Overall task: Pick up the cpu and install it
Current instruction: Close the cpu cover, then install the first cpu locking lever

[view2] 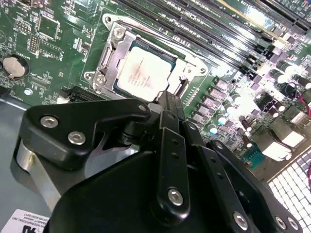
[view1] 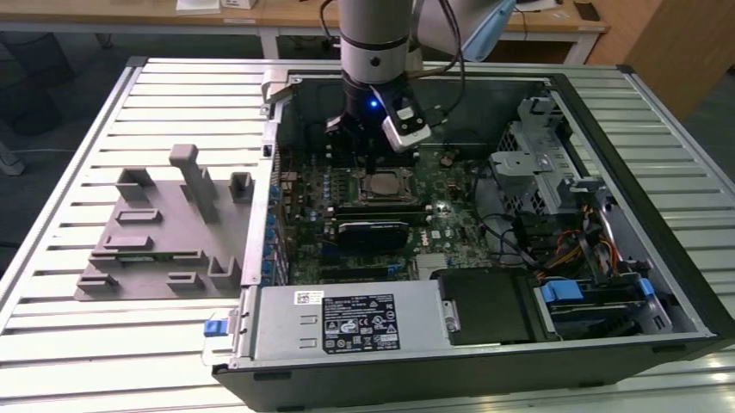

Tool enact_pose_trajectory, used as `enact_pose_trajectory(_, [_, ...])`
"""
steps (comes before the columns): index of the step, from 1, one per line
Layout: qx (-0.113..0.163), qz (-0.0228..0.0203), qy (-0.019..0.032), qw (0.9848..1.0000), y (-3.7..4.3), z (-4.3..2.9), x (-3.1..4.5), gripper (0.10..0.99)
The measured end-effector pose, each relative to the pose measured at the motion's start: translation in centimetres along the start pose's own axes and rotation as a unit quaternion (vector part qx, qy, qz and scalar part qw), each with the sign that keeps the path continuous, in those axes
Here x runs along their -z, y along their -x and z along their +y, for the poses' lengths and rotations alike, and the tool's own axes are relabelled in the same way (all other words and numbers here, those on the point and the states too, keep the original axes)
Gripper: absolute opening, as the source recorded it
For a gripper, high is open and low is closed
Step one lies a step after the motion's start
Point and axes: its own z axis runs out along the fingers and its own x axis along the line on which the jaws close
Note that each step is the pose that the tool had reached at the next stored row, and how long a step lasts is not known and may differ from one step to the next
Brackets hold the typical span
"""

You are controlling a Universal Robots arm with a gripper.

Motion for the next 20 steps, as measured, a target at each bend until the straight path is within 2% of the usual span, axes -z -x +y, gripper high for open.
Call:
enact_pose_trajectory(6, [0.000, 0.0015, 0.0000, 1.0000, 2.13, 0.14, -0.10, 0.106])
enact_pose_trajectory(8, [0.000, 0.0019, 0.0000, 1.0000, 2.63, 0.17, -0.12, 0.106])
enact_pose_trajectory(12, [0.000, 0.0020, -0.0001, 1.0000, 2.81, 0.18, 0.02, 0.106])
enact_pose_trajectory(16, [0.000, 0.0020, -0.0001, 1.0000, 2.85, 0.22, 0.97, 0.106])
enact_pose_trajectory(20, [0.000, 0.0020, 0.0000, 1.0000, 2.85, 0.23, 1.09, 0.106])
